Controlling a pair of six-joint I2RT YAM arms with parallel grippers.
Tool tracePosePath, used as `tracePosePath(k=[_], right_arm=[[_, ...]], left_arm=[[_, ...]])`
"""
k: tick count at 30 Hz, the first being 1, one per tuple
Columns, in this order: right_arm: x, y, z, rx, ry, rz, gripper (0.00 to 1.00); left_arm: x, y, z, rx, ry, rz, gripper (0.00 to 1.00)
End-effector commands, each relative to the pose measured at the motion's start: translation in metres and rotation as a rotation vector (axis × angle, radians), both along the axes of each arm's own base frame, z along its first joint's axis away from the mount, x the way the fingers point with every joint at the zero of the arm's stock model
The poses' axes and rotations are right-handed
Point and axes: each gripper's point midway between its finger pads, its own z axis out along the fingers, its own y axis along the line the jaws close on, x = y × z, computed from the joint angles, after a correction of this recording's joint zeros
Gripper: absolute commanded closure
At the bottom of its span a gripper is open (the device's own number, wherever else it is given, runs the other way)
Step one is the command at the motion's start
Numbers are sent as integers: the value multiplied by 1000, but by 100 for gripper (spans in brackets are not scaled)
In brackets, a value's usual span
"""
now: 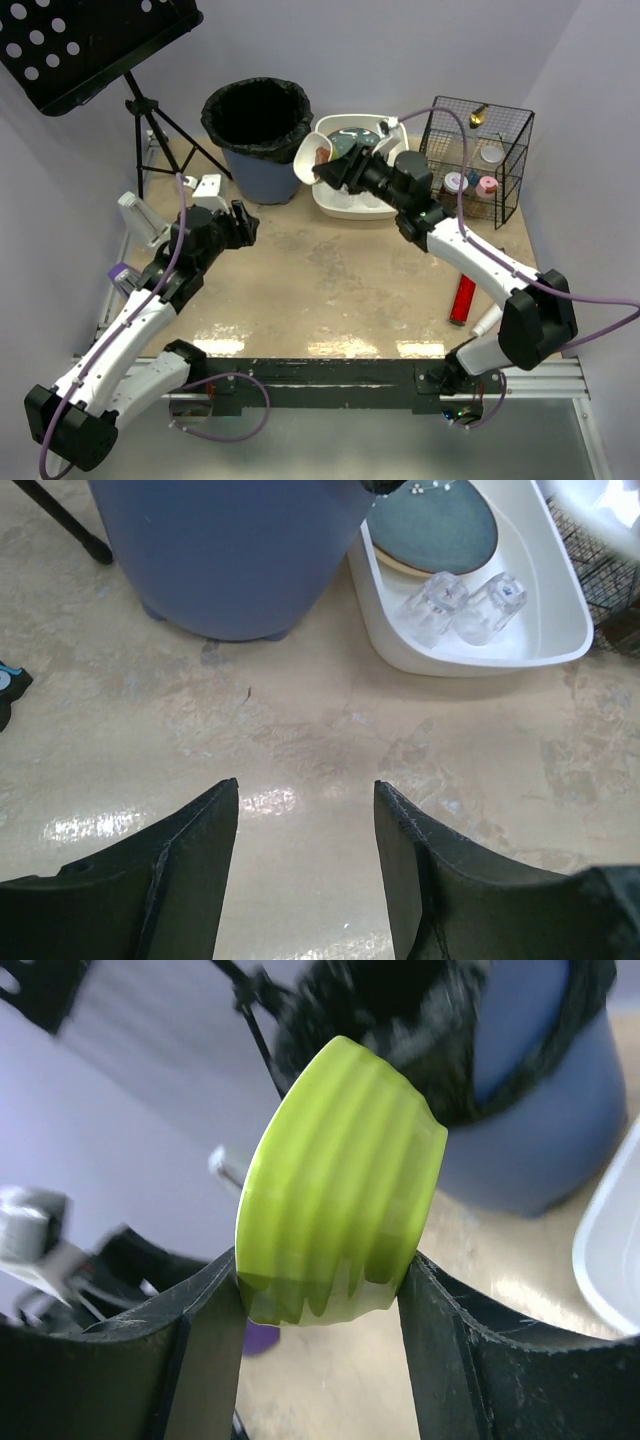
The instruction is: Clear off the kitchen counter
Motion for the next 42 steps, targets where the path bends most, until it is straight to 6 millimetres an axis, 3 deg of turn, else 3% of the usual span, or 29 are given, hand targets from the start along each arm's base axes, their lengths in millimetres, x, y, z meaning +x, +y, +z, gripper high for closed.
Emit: tracePosePath(k=[1,7,11,12,13,15,23,30,34,36,42], right_arm=[[19,-8,76,64,-124,-54,100],[28,12,117,237,-113,39,100],[53,27,138,246,-156,50,100],[61,32,131,231,-154,52,100],[67,34,144,226,-187,49,100],[81,41,150,189,-212,45,100],[157,45,131,-15,-295,-133,100],[201,49,99,-204,-417,-215,100],[203,54,97,-315,-523,-228,100],[196,57,104,-355,-585,-245,100],[179,63,121,-574,-801,-329,100]], left_arm=[[-3,10,-4,59,-3,9,39],[-6,9,-8,63,1,-8,39],[-7,7,-15,99,20,-43,39],[-8,6,-19,114,35,-55,39],[-9,6,-22,124,46,-62,39],[-10,5,-28,140,60,-78,39],[-14,3,-37,145,66,-103,35],[-18,-1,-55,184,108,-155,34],[-20,-6,-68,166,132,-181,34],[-22,-13,-71,156,150,-217,35],[-18,-8,-79,186,177,-194,32]])
